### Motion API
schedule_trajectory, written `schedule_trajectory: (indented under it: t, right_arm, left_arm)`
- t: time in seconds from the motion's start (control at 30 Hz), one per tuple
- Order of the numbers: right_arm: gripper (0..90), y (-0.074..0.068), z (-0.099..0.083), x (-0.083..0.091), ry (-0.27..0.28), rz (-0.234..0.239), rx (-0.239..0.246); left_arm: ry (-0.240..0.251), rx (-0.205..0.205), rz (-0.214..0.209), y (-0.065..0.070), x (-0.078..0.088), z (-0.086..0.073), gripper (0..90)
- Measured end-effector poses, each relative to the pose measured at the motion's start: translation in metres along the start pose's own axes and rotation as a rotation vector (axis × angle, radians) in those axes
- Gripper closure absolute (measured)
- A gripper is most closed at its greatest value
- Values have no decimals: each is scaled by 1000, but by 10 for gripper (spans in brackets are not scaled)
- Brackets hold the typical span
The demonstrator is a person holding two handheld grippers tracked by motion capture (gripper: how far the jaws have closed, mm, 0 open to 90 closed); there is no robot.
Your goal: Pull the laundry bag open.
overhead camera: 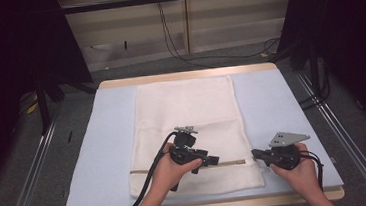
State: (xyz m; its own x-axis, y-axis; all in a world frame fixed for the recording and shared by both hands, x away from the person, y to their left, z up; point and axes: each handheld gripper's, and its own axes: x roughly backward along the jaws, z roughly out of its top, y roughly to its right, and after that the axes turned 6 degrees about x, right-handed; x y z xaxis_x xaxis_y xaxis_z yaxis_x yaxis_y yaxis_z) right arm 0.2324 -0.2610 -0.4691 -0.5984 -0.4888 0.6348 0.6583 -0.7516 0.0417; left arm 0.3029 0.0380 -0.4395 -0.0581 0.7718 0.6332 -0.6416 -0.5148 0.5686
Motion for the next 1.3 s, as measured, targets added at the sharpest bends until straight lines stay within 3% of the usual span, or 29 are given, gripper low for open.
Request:
schedule_trajectory:
  t: [0.03,0.13,0.17,0.2,0.27,0.33,0.63,0.73,0.83,0.93,0.97,1.07,1.17,1.3]
  right_arm:
    - [900,1,-1,0,-2,-15,3]
    - [900,4,-2,-3,-23,-58,12]
    - [900,5,-3,-4,-32,-73,19]
    - [900,5,-4,-5,-39,-66,4]
    - [900,4,-5,-8,-41,-31,-13]
    - [900,2,-5,-9,-54,-30,-3]
    - [900,-3,-1,-7,-37,-23,17]
    - [900,-2,-1,-7,-38,-22,16]
    - [900,-3,-1,-6,-23,-9,24]
    - [900,-6,1,-6,-28,0,42]
    - [900,-9,1,-7,-42,-11,68]
    - [900,-8,1,-8,-46,-4,61]
    - [900,-7,2,-5,-14,6,46]
    - [900,-11,0,-12,-51,23,70]
  left_arm:
    - [-13,-5,-2,1,-2,1,476]
    - [-23,57,-39,2,-9,3,497]
    - [-22,56,-31,3,-11,3,498]
    - [-18,80,-27,5,-14,3,515]
    - [-46,76,-21,6,-18,4,560]
    - [-65,108,-41,7,-24,5,577]
    - [-74,144,-31,13,-48,8,583]
    - [-80,127,-20,12,-52,8,584]
    - [-75,164,-14,13,-62,8,589]
    - [-71,175,-15,12,-65,9,607]
    - [-77,180,-12,12,-67,10,613]
    - [-74,180,-15,14,-72,11,613]
    - [-80,192,0,14,-74,12,629]
    - [-78,210,2,13,-76,13,653]
